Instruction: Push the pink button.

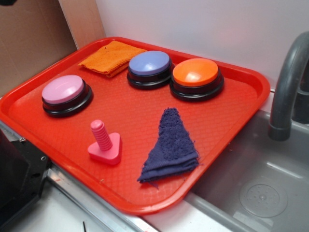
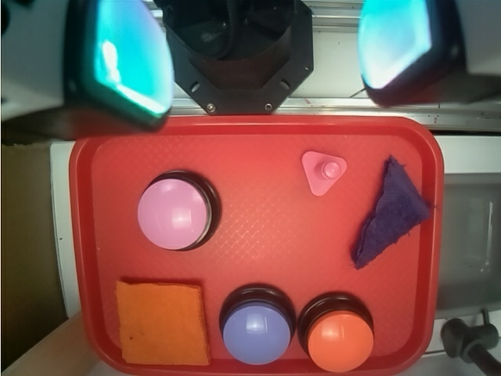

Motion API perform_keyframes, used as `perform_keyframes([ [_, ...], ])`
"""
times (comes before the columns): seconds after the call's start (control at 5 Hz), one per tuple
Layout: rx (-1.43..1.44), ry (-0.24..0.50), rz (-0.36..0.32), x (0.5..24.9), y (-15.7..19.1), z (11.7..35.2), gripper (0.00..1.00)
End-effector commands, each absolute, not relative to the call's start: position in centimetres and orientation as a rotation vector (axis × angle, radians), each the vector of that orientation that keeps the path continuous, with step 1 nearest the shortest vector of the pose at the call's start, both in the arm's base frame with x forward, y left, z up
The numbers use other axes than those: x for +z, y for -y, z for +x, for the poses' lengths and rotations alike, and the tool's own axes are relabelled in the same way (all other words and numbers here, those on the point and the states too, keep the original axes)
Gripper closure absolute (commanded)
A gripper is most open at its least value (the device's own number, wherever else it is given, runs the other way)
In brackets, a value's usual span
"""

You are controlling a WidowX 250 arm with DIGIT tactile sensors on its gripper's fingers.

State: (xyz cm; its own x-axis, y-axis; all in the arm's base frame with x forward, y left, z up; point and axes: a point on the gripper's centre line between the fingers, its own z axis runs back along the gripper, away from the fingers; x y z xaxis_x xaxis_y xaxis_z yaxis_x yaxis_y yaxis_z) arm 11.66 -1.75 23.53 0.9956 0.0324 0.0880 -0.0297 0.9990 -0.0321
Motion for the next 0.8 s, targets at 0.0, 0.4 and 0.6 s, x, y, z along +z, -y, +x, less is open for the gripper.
perform_keyframes([
  [0.0, 0.031, 0.089, -0.031, 23.5, 1.7, 11.7, 0.0],
  [0.4, 0.405, 0.077, -0.014, 16.8, -5.8, 15.2, 0.0],
  [0.6, 0.429, 0.082, 0.032, 12.8, -6.8, 16.3, 0.0],
])
